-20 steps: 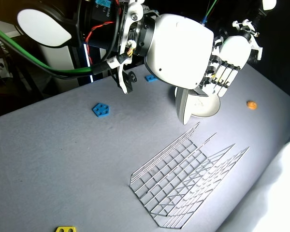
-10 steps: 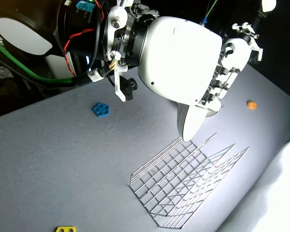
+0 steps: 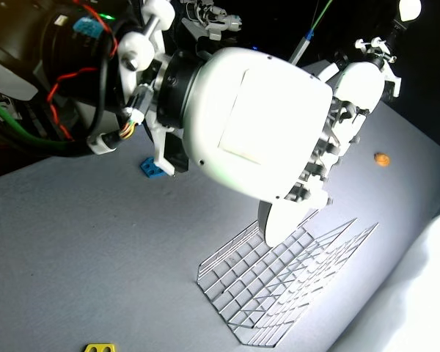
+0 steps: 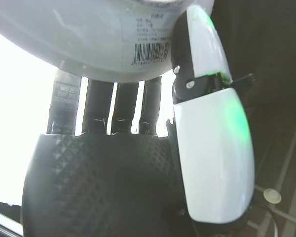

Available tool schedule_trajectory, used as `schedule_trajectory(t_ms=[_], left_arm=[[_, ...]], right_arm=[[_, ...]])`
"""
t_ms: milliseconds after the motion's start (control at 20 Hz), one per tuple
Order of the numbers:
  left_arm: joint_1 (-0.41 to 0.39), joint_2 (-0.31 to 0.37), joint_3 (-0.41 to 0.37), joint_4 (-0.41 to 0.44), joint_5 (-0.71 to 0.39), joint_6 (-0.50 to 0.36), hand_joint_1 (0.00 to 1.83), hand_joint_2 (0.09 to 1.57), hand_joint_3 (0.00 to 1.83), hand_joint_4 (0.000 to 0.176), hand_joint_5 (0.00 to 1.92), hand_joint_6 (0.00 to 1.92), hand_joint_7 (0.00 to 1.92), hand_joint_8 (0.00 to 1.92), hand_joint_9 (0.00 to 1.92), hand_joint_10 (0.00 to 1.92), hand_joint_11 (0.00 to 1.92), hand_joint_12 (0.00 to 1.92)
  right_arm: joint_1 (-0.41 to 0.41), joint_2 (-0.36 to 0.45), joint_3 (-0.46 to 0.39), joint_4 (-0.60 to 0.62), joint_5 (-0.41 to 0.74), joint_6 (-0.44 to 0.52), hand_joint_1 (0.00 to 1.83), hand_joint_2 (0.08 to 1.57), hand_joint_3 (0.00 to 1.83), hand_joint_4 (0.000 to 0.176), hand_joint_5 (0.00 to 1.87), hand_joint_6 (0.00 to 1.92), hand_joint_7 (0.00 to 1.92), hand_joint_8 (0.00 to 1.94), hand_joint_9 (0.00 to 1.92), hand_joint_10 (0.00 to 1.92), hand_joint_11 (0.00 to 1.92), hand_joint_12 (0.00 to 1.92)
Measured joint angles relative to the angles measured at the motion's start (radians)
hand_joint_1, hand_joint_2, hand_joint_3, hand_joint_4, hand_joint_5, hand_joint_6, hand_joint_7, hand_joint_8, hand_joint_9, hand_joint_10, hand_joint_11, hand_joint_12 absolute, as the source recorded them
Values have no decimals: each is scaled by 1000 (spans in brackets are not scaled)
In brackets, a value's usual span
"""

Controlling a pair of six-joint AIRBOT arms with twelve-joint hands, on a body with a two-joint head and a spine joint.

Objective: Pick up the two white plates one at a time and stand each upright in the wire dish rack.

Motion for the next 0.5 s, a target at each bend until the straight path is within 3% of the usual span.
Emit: schedule_trajectory(t_ms=[350,500], left_arm=[[10,-3,8,13,-1,-2,0,1131,1,0,0,0,0,0,0,0,0,0],[34,-3,8,24,0,-2,0,1129,0,0,0,0,3,1,0,0,0,0]], right_arm=[[-6,7,60,-4,-34,60,1209,1133,1,25,925,1118,984,965,1117,359,684,1255],[-19,8,92,-202,-29,262,1208,1136,0,24,924,1126,977,968,1108,358,664,1257]])
